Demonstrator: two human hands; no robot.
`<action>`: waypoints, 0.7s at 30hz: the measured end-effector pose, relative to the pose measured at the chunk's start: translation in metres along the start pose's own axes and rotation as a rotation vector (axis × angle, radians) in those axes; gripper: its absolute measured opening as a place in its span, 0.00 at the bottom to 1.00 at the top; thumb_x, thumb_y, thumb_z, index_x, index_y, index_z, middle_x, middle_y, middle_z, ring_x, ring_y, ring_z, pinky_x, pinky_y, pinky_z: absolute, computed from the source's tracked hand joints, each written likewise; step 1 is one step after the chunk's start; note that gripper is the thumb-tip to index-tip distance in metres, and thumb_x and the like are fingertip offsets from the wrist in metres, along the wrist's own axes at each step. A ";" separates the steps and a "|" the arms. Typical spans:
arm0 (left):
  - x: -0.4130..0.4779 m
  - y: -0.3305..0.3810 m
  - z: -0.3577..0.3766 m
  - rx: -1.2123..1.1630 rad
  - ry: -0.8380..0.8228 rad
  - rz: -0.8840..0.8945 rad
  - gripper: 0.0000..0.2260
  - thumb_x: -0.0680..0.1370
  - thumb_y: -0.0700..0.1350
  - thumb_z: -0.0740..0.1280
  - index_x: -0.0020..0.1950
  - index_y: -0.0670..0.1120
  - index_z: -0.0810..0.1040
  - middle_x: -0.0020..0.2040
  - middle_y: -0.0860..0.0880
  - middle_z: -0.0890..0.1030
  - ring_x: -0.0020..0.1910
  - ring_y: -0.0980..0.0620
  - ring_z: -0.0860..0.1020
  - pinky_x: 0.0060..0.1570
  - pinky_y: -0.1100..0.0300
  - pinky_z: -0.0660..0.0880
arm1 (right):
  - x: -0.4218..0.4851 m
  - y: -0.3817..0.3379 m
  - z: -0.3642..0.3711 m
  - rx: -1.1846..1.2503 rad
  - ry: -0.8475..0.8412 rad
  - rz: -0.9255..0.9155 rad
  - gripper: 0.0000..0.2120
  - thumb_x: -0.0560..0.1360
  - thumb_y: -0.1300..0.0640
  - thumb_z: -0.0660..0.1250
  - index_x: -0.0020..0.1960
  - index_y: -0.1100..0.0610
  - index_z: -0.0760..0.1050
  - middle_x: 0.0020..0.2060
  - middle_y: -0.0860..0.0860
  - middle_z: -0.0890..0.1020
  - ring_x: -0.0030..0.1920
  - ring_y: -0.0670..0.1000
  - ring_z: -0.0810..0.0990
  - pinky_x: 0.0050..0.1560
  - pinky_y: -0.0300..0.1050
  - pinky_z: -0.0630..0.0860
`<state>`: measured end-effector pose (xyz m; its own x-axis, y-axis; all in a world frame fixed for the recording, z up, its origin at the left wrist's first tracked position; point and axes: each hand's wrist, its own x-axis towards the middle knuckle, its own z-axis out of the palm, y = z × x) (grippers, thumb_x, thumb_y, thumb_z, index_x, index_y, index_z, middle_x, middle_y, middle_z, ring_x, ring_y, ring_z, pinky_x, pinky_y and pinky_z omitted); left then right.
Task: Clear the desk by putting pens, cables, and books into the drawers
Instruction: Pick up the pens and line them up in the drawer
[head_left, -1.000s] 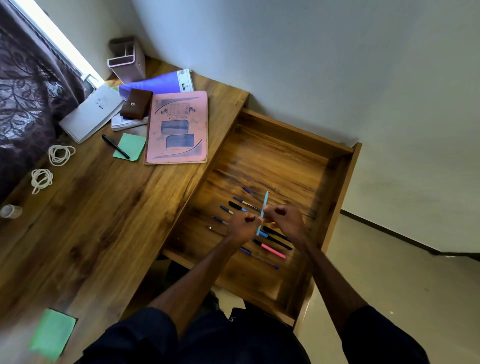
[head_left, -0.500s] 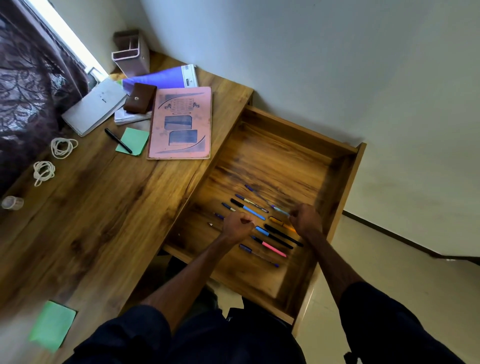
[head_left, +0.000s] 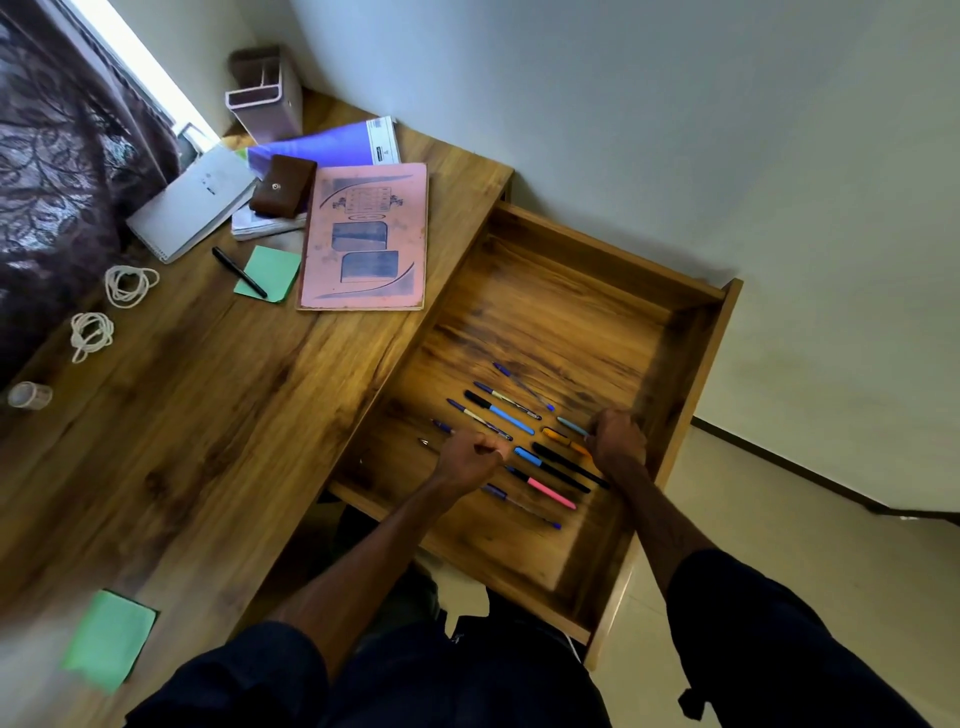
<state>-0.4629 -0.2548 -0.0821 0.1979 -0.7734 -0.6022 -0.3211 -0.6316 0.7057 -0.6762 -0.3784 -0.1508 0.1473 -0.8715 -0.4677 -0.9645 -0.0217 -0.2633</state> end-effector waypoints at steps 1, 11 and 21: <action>0.000 -0.002 -0.001 0.004 0.000 -0.007 0.06 0.78 0.42 0.70 0.54 0.43 0.84 0.49 0.48 0.85 0.50 0.53 0.83 0.51 0.59 0.80 | 0.000 0.000 0.000 -0.001 -0.002 0.003 0.05 0.75 0.55 0.72 0.51 0.54 0.81 0.46 0.52 0.83 0.47 0.53 0.83 0.46 0.51 0.83; -0.005 -0.004 -0.019 0.006 0.007 -0.017 0.08 0.79 0.43 0.69 0.56 0.43 0.82 0.49 0.48 0.85 0.46 0.53 0.84 0.39 0.64 0.78 | -0.011 -0.025 -0.014 0.104 0.105 -0.068 0.10 0.74 0.58 0.74 0.55 0.56 0.82 0.49 0.53 0.84 0.49 0.54 0.82 0.47 0.48 0.79; -0.018 -0.005 -0.106 0.015 0.226 0.099 0.06 0.78 0.43 0.69 0.52 0.46 0.85 0.46 0.51 0.85 0.45 0.54 0.84 0.47 0.59 0.81 | -0.038 -0.161 -0.029 0.254 0.232 -0.453 0.10 0.72 0.56 0.74 0.53 0.56 0.83 0.47 0.53 0.85 0.47 0.53 0.82 0.50 0.49 0.79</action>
<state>-0.3669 -0.2434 -0.0346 0.3662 -0.8252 -0.4300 -0.3630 -0.5522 0.7505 -0.5329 -0.3559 -0.0663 0.4541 -0.8881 -0.0711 -0.7291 -0.3245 -0.6026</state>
